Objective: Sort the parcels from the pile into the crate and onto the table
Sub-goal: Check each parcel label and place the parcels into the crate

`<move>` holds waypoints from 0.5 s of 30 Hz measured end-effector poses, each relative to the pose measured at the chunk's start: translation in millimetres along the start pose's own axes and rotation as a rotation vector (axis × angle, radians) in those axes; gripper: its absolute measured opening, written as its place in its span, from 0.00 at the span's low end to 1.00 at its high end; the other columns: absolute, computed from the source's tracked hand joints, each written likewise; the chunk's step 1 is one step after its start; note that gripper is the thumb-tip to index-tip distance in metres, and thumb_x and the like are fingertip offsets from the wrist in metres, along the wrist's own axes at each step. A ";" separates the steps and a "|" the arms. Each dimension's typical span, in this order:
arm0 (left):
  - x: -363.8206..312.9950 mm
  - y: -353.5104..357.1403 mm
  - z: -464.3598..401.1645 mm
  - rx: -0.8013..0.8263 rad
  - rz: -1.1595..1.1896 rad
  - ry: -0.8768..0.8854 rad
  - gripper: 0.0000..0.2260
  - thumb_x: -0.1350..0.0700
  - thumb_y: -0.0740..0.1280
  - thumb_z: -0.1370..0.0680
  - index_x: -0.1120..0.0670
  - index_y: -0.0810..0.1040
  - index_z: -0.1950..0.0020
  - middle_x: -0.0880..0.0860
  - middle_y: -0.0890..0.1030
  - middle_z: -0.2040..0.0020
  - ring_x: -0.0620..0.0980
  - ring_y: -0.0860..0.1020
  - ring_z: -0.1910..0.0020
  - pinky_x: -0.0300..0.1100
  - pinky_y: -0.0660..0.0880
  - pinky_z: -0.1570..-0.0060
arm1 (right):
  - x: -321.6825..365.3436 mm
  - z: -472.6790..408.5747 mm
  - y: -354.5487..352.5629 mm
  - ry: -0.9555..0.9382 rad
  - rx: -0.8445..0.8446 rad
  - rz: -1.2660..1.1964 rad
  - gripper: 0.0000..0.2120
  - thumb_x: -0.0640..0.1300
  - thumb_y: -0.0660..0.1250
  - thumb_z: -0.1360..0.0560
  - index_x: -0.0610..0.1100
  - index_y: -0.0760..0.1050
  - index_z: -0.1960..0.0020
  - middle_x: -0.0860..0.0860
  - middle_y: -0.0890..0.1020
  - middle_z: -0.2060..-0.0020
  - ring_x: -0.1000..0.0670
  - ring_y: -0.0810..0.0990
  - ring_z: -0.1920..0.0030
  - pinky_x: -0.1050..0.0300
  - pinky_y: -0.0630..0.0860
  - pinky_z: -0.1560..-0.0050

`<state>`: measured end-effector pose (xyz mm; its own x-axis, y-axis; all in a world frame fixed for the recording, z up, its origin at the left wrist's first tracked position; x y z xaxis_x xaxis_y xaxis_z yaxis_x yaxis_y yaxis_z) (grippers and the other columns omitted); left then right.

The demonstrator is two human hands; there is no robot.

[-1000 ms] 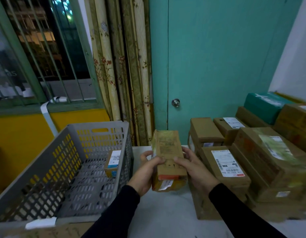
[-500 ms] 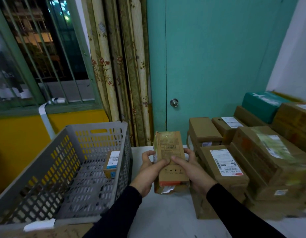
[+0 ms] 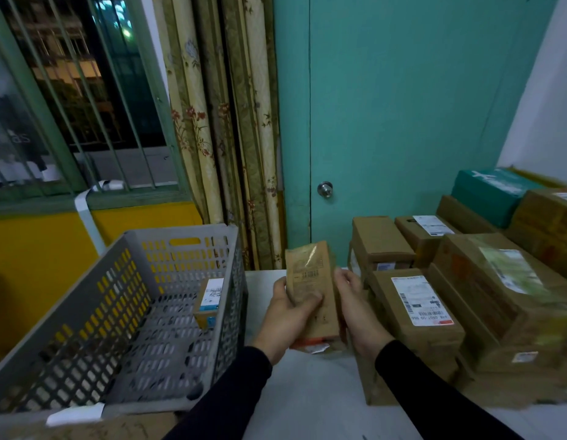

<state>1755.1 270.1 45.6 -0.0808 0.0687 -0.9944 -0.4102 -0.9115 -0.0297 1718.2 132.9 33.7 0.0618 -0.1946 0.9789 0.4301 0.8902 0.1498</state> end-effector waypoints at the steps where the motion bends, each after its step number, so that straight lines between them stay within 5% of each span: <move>1: -1.3 -0.4 0.5 -0.017 -0.006 0.018 0.23 0.47 0.72 0.22 0.42 0.65 0.32 0.43 0.78 0.41 0.42 0.80 0.44 0.36 0.79 0.51 | 1.4 -1.5 -0.5 -0.002 -0.010 0.032 0.12 0.63 0.58 0.18 0.61 0.69 0.38 0.50 0.80 0.40 0.47 0.81 0.41 0.44 0.79 0.40; 5: -0.5 -6.1 -1.6 -0.086 -0.200 0.034 0.40 0.31 0.75 0.35 0.40 0.65 0.28 0.46 0.74 0.35 0.47 0.76 0.37 0.42 0.75 0.39 | -0.8 -6.3 -1.4 -0.026 -0.001 0.129 0.21 0.66 0.59 0.21 0.57 0.77 0.35 0.51 0.80 0.37 0.50 0.79 0.37 0.45 0.76 0.34; 7: 6.7 -8.6 -5.0 -0.061 -0.115 -0.052 0.42 0.38 0.78 0.33 0.44 0.63 0.24 0.49 0.75 0.33 0.50 0.77 0.38 0.47 0.77 0.37 | 0.1 -5.7 -6.1 -0.042 -0.029 0.094 0.13 0.57 0.59 0.16 0.56 0.78 0.38 0.51 0.82 0.39 0.51 0.81 0.40 0.45 0.78 0.36; 10: 12.0 -8.7 -6.9 0.045 0.280 -0.200 0.30 0.52 0.75 0.26 0.50 0.68 0.25 0.55 0.82 0.38 0.58 0.83 0.42 0.56 0.80 0.42 | -0.1 -6.8 -16.1 -0.009 -0.055 0.018 0.09 0.50 0.62 0.16 0.54 0.74 0.36 0.47 0.81 0.37 0.46 0.81 0.39 0.41 0.76 0.33; 13: 8.1 -5.1 -5.7 0.126 0.521 -0.271 0.20 0.51 0.67 0.20 0.54 0.73 0.29 0.60 0.83 0.39 0.61 0.82 0.40 0.57 0.79 0.42 | -11.1 -3.7 -8.4 0.187 0.116 -0.060 0.20 0.58 0.63 0.19 0.48 0.76 0.32 0.44 0.83 0.39 0.42 0.82 0.39 0.42 0.76 0.35; 15: 4.7 -2.1 -5.2 0.136 0.477 -0.242 0.17 0.50 0.63 0.17 0.54 0.73 0.29 0.59 0.83 0.39 0.60 0.82 0.40 0.57 0.79 0.41 | -14.6 1.5 -1.0 0.280 0.194 -0.190 0.21 0.60 0.61 0.19 0.48 0.79 0.34 0.43 0.85 0.41 0.40 0.84 0.40 0.41 0.76 0.35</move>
<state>1760.3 270.2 40.4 -0.4866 -0.2327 -0.8421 -0.3897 -0.8049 0.4475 1715.4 135.5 19.4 0.2520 -0.4445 0.8596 0.2806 0.8837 0.3747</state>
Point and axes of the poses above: each hand's wrist, its own z-axis away from the middle knuckle, its own y-axis out of the palm, x = y × z, the point moved 6 cm from there along -z, towards the middle knuckle
